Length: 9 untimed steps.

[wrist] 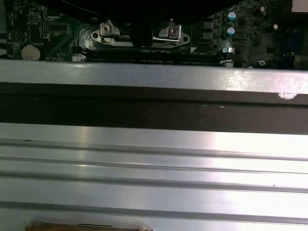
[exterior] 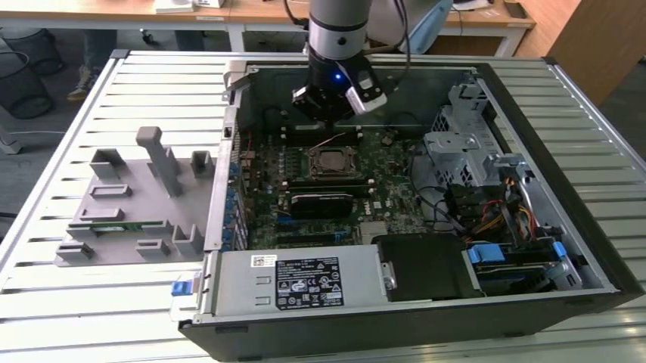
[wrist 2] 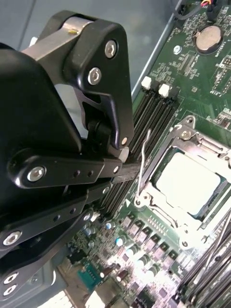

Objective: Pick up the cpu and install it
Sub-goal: 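Install the first cpu locking lever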

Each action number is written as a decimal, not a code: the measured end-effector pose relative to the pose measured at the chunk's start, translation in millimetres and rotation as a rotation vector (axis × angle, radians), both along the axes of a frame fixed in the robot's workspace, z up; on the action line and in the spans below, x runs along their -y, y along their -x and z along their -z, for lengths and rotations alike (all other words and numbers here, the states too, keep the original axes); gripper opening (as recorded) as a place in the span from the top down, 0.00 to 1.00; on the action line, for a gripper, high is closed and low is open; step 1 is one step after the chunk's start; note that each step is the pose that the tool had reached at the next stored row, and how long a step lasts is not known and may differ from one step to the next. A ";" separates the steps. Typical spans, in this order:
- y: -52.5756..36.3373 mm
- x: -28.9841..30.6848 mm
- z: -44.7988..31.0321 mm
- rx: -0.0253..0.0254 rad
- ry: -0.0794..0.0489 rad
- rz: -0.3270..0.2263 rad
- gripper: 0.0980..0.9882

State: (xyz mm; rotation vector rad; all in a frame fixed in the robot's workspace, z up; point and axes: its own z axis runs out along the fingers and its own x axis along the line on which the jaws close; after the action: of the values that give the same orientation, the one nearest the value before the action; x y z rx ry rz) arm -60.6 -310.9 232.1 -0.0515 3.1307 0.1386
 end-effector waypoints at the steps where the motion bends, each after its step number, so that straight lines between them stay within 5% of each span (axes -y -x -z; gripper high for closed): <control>1: -1.1 0.0 0.5 -0.0001 0.000 0.000 0.99; 9: -6.1 -0.6 4.3 0.0001 0.000 -0.015 0.99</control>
State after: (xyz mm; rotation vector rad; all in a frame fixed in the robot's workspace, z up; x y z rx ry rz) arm -54.5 -310.4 227.8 -0.0752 3.1308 0.1385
